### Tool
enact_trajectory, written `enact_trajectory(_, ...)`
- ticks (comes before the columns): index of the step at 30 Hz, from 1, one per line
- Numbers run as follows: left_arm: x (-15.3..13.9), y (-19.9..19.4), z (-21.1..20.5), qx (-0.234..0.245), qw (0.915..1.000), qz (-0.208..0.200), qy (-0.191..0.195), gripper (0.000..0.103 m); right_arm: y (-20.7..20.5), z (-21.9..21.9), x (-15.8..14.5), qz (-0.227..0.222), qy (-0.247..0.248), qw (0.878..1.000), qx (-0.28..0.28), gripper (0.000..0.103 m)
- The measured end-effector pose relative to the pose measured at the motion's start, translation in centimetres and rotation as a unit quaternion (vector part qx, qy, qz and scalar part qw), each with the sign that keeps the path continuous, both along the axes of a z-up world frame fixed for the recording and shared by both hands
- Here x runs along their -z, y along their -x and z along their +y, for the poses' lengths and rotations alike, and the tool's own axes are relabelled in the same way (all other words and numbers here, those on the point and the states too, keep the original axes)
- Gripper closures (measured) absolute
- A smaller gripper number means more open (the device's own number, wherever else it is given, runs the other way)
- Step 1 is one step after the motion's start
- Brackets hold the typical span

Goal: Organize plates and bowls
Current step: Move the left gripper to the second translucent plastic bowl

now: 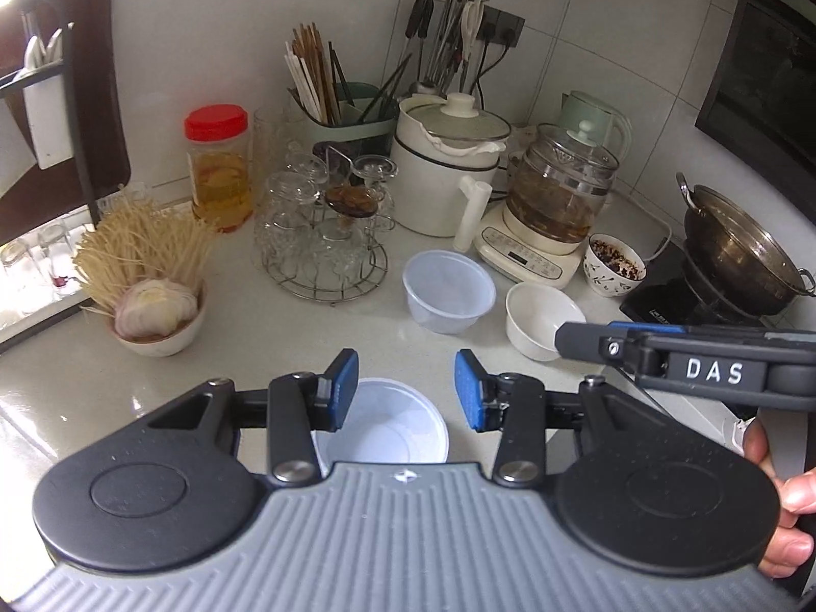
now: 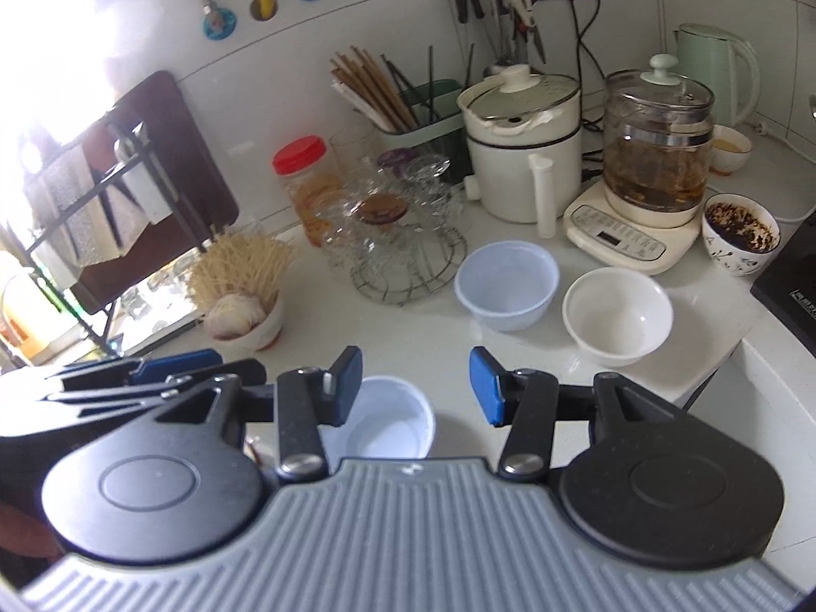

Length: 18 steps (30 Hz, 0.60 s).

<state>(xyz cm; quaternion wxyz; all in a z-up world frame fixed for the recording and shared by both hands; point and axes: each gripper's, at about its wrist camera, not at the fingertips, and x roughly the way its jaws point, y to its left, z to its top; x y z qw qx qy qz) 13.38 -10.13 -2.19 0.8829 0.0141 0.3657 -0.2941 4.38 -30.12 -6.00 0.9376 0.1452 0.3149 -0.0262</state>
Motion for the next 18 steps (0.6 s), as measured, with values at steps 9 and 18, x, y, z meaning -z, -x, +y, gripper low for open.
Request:
enact_trajectory(9,0.9,-3.1,-5.0,0.0,1.0,0.007,-0.007,0.052,-3.9,-5.0,-0.5,-0.012,0.003,1.0,0.004,0.053)
enact_trajectory(18,2.8,-6.9,-10.0,-0.016,0.999,0.023,-0.035,0.051,-8.0,-9.6,2.2,0.032,-0.022,0.999,0.002,0.053)
